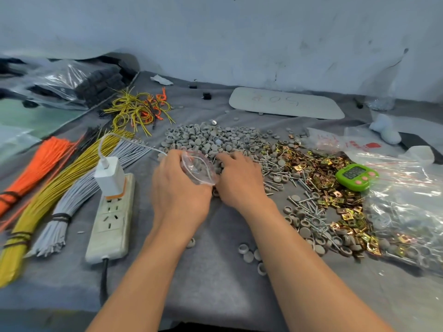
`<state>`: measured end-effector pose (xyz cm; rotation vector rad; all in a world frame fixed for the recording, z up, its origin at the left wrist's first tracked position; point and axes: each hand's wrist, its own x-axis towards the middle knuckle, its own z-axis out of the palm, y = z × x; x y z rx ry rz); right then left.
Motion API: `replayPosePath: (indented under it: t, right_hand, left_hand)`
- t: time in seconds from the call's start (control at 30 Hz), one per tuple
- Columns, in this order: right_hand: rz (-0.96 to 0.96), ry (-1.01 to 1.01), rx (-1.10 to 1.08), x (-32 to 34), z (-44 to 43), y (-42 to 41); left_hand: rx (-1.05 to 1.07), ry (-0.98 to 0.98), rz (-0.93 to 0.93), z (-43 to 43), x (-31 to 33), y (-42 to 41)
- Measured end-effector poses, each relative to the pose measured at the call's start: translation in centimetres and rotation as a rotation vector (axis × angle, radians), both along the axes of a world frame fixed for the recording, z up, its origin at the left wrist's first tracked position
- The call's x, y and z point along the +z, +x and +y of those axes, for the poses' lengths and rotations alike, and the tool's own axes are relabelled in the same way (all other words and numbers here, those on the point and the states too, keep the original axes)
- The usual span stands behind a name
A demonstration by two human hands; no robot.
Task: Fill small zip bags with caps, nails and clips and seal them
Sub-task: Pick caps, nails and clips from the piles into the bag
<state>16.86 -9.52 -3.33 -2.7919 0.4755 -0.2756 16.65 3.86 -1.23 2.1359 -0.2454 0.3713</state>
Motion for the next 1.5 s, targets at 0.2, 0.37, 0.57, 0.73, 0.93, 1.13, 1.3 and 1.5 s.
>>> replayPosePath:
  t: [0.2, 0.37, 0.57, 0.73, 0.93, 1.13, 1.3, 1.5]
  right_hand:
    - [-0.119, 0.029, -0.041, 0.8, 1.1, -0.2]
    - [-0.268, 0.095, -0.103, 0.6, 0.9, -1.3]
    - [-0.451, 0.299, -0.108, 1.7, 0.4, -3.9]
    - [-0.605, 0.59, -0.125, 2.5, -0.6, -6.4]
    - [-0.428, 0.521, 0.059, 2.8, -1.5, -8.6]
    - [-0.341, 0.51, 0.033, 3.2, -2.5, -9.3]
    - [-0.24, 0.426, 0.071, 3.7, -2.9, -9.6]
    - [-0.363, 0.576, 0.067, 3.9, -3.0, -9.6]
  left_hand:
    - [-0.025, 0.045, -0.013, 0.9, -0.1, 0.0]
    - [-0.068, 0.069, -0.025, 0.5, 0.0, -0.1]
    - [-0.153, 0.131, -0.059, -0.3, -0.6, -0.5]
    - [-0.223, 0.306, -0.046, -0.8, -1.5, -1.0]
    - [-0.361, 0.322, 0.023, -2.6, -1.6, -2.0]
    - [-0.437, 0.184, 0.135, -3.0, -1.4, -2.3]
    - [-0.485, 0.143, 0.154, -3.2, -1.1, -2.6]
    - [-0.504, 0.101, 0.175, -3.0, -0.9, -2.8]
